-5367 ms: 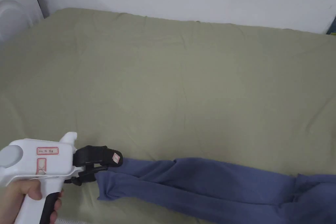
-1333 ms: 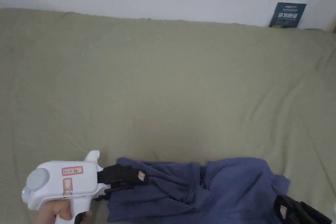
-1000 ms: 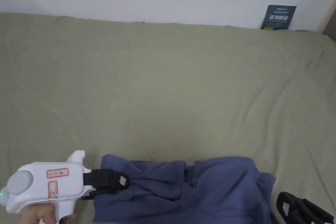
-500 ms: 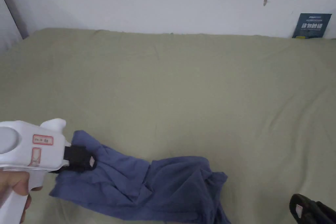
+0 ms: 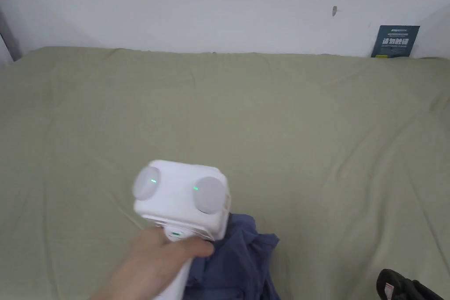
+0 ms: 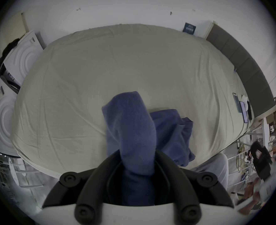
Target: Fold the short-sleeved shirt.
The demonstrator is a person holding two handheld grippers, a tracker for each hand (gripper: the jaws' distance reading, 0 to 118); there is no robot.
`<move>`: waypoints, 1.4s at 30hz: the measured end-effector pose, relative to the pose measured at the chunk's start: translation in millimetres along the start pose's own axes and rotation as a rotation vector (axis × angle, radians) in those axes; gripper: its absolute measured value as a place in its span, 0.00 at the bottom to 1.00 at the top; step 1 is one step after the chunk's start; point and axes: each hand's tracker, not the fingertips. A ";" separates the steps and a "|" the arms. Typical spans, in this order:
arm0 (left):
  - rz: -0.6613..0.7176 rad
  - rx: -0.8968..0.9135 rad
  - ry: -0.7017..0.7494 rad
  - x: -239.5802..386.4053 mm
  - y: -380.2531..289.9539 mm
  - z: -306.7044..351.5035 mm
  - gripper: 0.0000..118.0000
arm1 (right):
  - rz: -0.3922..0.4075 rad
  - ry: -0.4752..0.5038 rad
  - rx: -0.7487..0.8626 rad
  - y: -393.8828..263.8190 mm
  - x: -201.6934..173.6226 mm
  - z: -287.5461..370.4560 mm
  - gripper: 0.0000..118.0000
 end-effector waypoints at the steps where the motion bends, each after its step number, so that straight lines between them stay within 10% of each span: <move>1: -0.026 -0.024 -0.011 12.2 4.0 -21.7 0.18 | -0.003 -0.003 -0.003 -0.1 2.0 0.5 0.01; 2: 0.012 -0.021 -0.041 23.6 5.4 -34.5 0.32 | -0.008 -0.007 -0.008 0.2 3.5 1.1 0.01; 4: 0.011 -0.048 -0.060 51.3 8.8 -58.2 1.00 | -0.020 -0.015 -0.011 0.5 7.0 3.8 0.01; 14: 0.012 0.130 -0.260 15.3 10.3 2.4 0.79 | -0.047 -0.035 -0.018 2.2 17.5 3.5 0.01; 17: 0.154 0.233 -0.387 -40.3 -1.4 32.8 0.00 | -0.047 -0.025 -0.035 -1.2 14.6 -3.5 0.01; 28: 0.255 0.050 -0.826 -51.3 -13.3 -80.6 0.00 | -0.028 -0.012 -0.097 -13.3 11.0 -20.2 0.01; 33: 0.291 -0.040 -0.798 -45.5 -31.1 -144.9 0.00 | 0.002 -0.032 -0.136 -12.1 11.9 -20.9 0.01; 42: 0.232 0.082 -0.782 -97.3 -32.5 -52.6 0.00 | 0.088 0.131 -0.213 12.6 -26.1 -67.5 0.01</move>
